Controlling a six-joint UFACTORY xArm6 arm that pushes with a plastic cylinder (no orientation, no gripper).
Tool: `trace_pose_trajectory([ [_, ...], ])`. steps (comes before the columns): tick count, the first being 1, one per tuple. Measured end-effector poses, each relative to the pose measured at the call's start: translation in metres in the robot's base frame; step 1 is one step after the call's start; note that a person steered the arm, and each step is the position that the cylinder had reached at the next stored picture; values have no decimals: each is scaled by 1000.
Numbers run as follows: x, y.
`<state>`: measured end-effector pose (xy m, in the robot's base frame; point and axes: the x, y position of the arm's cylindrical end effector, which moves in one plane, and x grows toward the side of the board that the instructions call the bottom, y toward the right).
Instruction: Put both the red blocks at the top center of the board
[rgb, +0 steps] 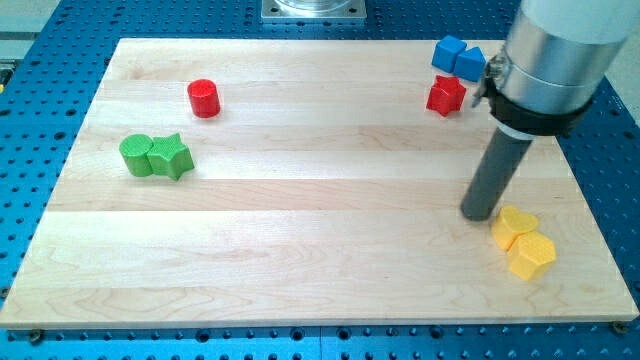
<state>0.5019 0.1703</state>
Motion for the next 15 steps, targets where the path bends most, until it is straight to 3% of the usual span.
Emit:
trace_pose_trajectory([
  [1,-26,0],
  [3,-30,7],
  [4,-55,11],
  [5,-129,15],
  [6,-139,34],
  [7,-192,-78],
  [8,-169,-111],
  [9,-157,-23],
  [10,-217,-80],
  [11,-204,-123],
  [12,-195,-75],
  [14,-219,-22],
  [15,-261,-81],
])
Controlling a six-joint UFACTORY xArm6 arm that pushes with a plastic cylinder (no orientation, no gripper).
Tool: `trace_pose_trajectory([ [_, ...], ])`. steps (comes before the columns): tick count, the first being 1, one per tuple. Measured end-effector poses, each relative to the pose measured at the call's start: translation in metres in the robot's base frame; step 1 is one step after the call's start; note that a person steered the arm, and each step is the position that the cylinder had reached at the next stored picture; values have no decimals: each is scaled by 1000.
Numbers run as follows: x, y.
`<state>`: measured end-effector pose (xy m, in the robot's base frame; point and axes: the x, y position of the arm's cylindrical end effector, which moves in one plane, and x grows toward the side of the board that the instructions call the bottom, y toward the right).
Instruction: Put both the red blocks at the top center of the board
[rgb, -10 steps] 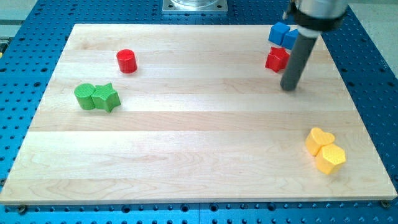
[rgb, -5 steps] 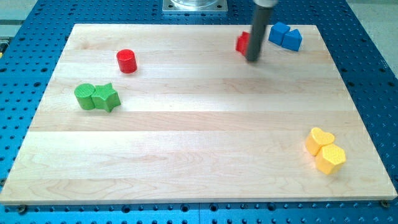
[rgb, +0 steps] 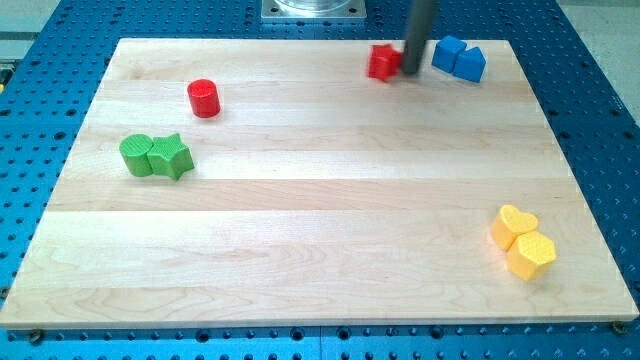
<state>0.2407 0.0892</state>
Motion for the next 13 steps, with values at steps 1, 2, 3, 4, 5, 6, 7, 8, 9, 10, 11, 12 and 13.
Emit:
trace_pose_trajectory([
  [1,17,-69],
  [2,97,-124],
  [3,144,-282],
  [4,107,-272],
  [5,91,-147],
  [6,78,-122],
  [7,106,-240],
  [8,84,-197],
  [9,75,-111],
  [10,91,-148],
  [11,73,-208],
  [12,33,-108],
  [13,39,-124],
])
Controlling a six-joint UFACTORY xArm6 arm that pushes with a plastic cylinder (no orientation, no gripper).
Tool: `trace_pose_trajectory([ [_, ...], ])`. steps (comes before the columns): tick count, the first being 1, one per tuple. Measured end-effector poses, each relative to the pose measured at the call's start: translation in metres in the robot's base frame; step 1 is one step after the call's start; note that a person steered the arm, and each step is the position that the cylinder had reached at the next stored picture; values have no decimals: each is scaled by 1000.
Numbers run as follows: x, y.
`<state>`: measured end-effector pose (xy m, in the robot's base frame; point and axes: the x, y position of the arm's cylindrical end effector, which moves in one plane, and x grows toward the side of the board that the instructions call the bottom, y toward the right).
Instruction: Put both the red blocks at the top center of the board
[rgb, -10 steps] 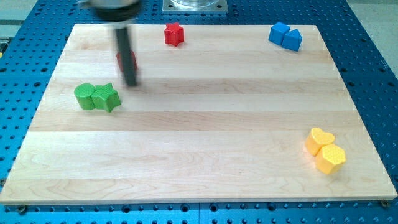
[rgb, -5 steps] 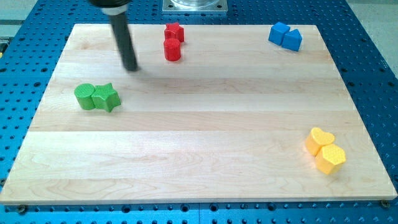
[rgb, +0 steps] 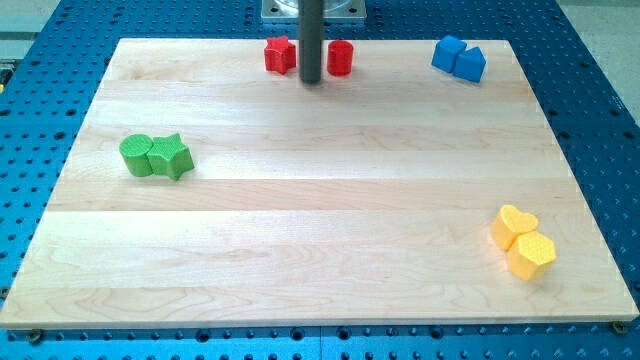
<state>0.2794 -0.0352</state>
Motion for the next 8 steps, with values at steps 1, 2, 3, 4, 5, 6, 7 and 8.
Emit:
trace_pose_trajectory([
  [1,-6,-105],
  [2,-40,-130],
  [3,-50,-43],
  [4,-50,5],
  [5,-29,-64],
  [6,-10,-83],
  [7,-6,-88],
  [8,-6,-88],
])
